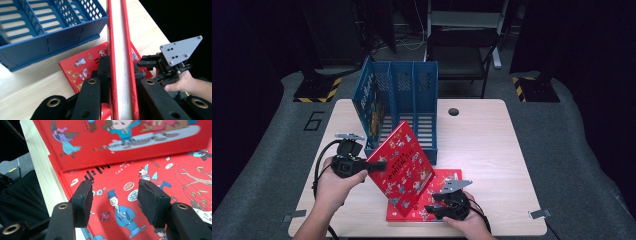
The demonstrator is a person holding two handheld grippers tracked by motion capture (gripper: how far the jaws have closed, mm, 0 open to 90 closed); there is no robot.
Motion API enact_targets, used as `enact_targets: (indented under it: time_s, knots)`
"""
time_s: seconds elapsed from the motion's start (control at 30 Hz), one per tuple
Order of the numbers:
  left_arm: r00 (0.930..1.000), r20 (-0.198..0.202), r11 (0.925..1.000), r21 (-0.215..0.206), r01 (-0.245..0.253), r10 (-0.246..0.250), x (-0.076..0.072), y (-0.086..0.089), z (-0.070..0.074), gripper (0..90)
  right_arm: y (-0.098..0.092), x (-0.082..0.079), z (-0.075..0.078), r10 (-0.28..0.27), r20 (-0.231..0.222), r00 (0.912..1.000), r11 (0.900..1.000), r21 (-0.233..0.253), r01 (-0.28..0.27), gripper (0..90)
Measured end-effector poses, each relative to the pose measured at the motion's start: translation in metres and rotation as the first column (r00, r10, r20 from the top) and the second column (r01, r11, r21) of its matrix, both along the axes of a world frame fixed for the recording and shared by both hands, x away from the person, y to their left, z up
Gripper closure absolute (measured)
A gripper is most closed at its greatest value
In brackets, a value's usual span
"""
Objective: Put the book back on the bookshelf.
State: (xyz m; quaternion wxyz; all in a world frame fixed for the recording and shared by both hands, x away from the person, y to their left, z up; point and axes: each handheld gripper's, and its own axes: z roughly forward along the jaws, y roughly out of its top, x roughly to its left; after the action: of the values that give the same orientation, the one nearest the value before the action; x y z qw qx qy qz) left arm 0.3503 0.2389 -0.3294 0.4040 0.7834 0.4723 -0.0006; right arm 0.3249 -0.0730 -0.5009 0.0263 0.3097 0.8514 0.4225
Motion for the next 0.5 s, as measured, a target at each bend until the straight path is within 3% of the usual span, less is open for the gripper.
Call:
enact_targets:
  time_s: [0.13,0.33,0.4,0.5]
  knots:
    - [0.9999,-0.001,0.9996,0.024,0.013,-0.013,-0.001,0.002,0.004,79.2,0.000,0.000,0.000,-0.003,0.002,1.0000,1.000,0.001,0.003,45.8]
    - [0.9980,0.039,0.9959,0.077,0.047,-0.050,-0.008,-0.006,0.010,78.6,0.000,0.001,0.000,-0.002,0.006,1.0000,1.000,0.000,0.002,45.8]
    - [0.9968,0.047,0.9948,0.082,0.060,-0.064,-0.010,-0.010,0.011,77.9,0.000,0.001,0.000,-0.003,0.007,1.0000,1.000,0.000,0.003,45.8]
    - [0.9958,0.055,0.9960,0.055,0.070,-0.073,-0.011,-0.014,0.013,74.9,0.000,0.001,0.000,-0.004,0.008,1.0000,1.000,0.001,0.004,45.8]
